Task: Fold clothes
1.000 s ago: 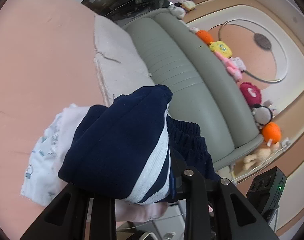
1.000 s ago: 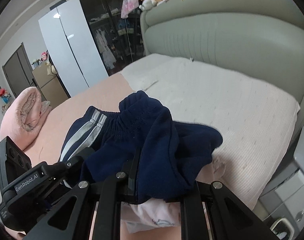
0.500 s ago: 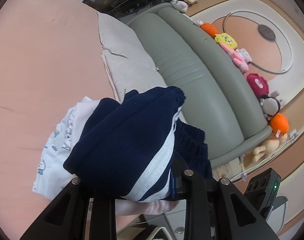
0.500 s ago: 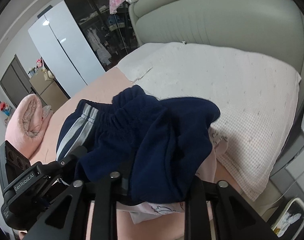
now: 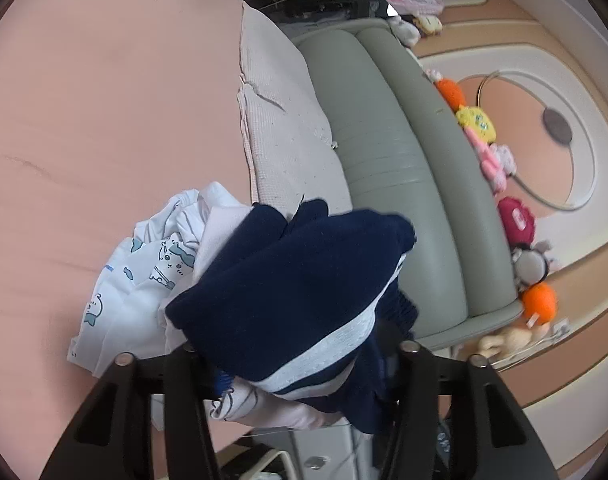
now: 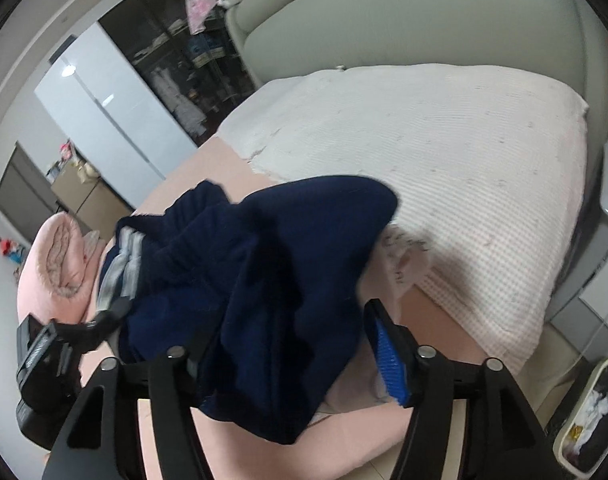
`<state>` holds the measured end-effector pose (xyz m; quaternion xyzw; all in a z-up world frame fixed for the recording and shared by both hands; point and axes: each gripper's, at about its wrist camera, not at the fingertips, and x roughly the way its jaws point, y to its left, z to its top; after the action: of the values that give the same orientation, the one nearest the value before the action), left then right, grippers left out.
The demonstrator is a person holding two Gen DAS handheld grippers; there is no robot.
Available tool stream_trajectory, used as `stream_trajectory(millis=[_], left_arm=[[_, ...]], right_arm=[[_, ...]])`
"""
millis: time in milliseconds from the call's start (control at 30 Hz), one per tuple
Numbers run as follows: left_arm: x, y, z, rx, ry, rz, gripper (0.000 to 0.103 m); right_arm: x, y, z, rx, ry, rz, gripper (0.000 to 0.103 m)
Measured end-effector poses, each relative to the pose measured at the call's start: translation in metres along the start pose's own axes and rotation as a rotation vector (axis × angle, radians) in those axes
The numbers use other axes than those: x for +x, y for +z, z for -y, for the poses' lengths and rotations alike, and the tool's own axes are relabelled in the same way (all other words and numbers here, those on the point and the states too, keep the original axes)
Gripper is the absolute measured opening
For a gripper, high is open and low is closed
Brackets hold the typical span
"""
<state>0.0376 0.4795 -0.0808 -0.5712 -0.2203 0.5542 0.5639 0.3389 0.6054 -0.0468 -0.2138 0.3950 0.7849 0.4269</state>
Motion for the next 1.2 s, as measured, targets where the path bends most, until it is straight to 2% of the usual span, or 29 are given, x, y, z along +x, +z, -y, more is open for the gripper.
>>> stream_trajectory(millis=[133,300,533,600,767,833,900,967,1200], left_arm=[[-0.007,0.002,0.002,-0.003,0.030,-0.009,0.059],[-0.023,-0.001,0.013,0.105,0.156,0.012,0.059],[-0.064,0.003,0.039,0.183,0.199,0.088,0.060],[-0.076,0.004,0.046,0.206,0.211,0.110,0.067],[-0.110,0.009,0.071,0.274,0.233,0.165,0.070],[-0.121,0.011,0.086,0.314,0.266,0.181,0.070],[-0.130,0.009,0.101,0.355,0.290,0.193,0.077],[-0.137,0.005,0.112,0.386,0.304,0.193,0.082],[-0.143,-0.033,0.144,0.592,0.435,0.161,0.082]], right_arm=[[-0.014,0.000,-0.003,-0.001,-0.021,0.017,0.067],[-0.031,0.000,-0.006,-0.003,-0.047,0.039,0.067],[-0.057,0.000,-0.015,-0.022,-0.078,0.074,0.067],[-0.065,0.000,-0.020,-0.040,-0.083,0.086,0.070],[-0.088,-0.001,-0.033,-0.084,-0.093,0.118,0.071],[-0.096,-0.001,-0.038,-0.101,-0.097,0.131,0.071],[-0.105,-0.001,-0.043,-0.119,-0.102,0.144,0.072],[-0.114,-0.001,-0.048,-0.137,-0.106,0.156,0.072],[-0.136,-0.014,-0.064,-0.188,-0.106,0.147,0.073]])
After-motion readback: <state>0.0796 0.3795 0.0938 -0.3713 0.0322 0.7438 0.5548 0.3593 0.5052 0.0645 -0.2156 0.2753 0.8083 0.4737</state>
